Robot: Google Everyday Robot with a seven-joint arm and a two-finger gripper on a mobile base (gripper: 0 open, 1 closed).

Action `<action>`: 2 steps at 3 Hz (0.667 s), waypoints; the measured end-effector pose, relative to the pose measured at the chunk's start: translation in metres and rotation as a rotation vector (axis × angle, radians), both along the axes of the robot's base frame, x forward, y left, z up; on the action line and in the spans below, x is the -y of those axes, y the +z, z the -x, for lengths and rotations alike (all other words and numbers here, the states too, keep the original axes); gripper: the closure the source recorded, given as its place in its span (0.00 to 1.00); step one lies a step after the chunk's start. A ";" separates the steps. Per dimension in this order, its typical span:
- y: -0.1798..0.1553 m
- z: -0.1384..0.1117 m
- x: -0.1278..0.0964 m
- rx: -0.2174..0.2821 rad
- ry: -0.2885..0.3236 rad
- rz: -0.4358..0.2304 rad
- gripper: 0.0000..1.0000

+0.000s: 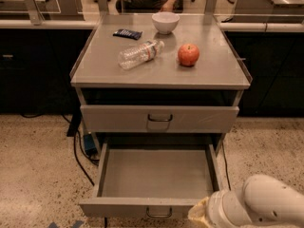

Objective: Close middle drawer

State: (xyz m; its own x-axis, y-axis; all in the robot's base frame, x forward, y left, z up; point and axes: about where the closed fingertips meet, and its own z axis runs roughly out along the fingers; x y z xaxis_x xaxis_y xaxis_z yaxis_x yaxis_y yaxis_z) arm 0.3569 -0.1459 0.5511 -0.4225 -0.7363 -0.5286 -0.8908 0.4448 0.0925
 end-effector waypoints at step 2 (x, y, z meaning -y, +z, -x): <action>-0.113 0.029 -0.035 -0.059 0.030 -0.113 1.00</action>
Offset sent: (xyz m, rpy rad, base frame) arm -0.0417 0.0564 -0.1651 0.1478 0.0727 0.0606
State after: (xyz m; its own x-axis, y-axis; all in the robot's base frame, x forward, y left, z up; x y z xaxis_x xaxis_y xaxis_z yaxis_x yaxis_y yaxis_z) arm 0.3282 -0.1105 0.4386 -0.4340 -0.6864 -0.5835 -0.8951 0.4020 0.1928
